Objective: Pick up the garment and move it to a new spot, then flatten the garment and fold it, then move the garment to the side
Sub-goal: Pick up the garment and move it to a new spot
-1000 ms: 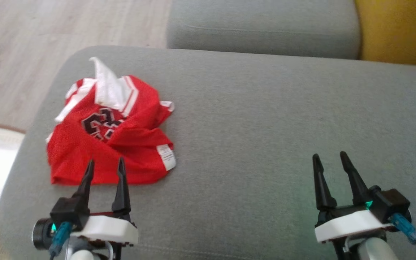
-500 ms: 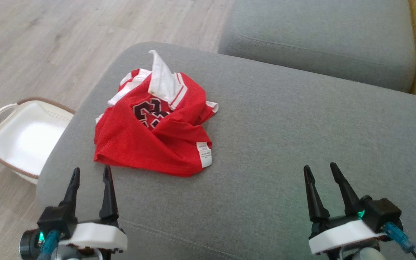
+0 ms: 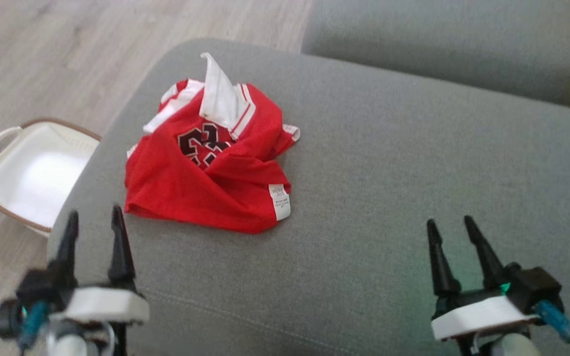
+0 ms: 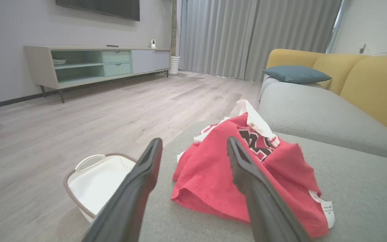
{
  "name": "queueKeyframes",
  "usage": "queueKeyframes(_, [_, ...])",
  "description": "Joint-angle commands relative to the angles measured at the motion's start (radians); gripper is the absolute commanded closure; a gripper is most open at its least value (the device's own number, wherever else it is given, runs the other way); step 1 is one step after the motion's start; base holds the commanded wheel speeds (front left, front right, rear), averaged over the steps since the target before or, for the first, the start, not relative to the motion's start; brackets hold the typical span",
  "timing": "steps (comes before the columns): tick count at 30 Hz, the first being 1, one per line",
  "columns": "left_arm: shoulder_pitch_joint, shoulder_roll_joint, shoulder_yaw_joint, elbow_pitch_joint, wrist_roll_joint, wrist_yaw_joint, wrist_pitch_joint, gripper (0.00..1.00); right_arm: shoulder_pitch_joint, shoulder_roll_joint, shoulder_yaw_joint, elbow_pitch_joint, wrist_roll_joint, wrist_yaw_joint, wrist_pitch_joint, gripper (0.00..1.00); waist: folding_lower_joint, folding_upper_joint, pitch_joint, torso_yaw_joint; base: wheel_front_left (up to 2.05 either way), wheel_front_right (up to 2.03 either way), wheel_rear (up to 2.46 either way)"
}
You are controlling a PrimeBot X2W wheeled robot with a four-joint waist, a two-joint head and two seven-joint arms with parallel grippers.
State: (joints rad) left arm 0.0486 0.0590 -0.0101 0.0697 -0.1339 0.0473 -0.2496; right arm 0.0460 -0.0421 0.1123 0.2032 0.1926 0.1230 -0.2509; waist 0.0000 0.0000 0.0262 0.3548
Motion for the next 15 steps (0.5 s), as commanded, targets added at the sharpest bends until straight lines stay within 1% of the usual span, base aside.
queueKeyframes(1, [-0.083,0.015,0.04,-0.034,-0.002,-0.008,-0.012,0.0,-0.059,-0.008,0.015,-0.038,-0.009,0.008,-0.011,0.0,0.0,0.0,0.036,-0.014,0.0,0.0,0.0])
queueKeyframes(5, [-0.209,0.082,0.055,0.022,0.003,-0.063,-0.012,0.0,-0.097,-0.008,-0.049,-0.065,-0.047,0.008,-0.011,0.0,0.0,0.0,0.115,-0.031,0.0,0.0,0.0])
queueKeyframes(8, [-0.337,0.149,0.042,0.097,0.004,-0.114,0.015,0.0,-0.133,-0.008,-0.102,-0.089,-0.07,0.008,-0.011,0.0,0.0,0.0,0.178,-0.046,0.0,0.0,0.0])
queueKeyframes(12, [-0.515,0.234,-0.012,0.19,-0.013,-0.162,0.113,0.0,-0.176,-0.008,-0.155,-0.118,-0.093,0.008,-0.011,0.0,0.0,0.0,0.247,-0.065,0.0,0.0,0.0])
queueKeyframes(15, [-0.638,0.281,-0.074,0.271,-0.069,-0.175,0.213,0.0,-0.201,-0.008,-0.178,-0.136,-0.103,0.008,-0.011,0.0,0.0,0.0,0.289,-0.079,0.0,0.0,0.0])
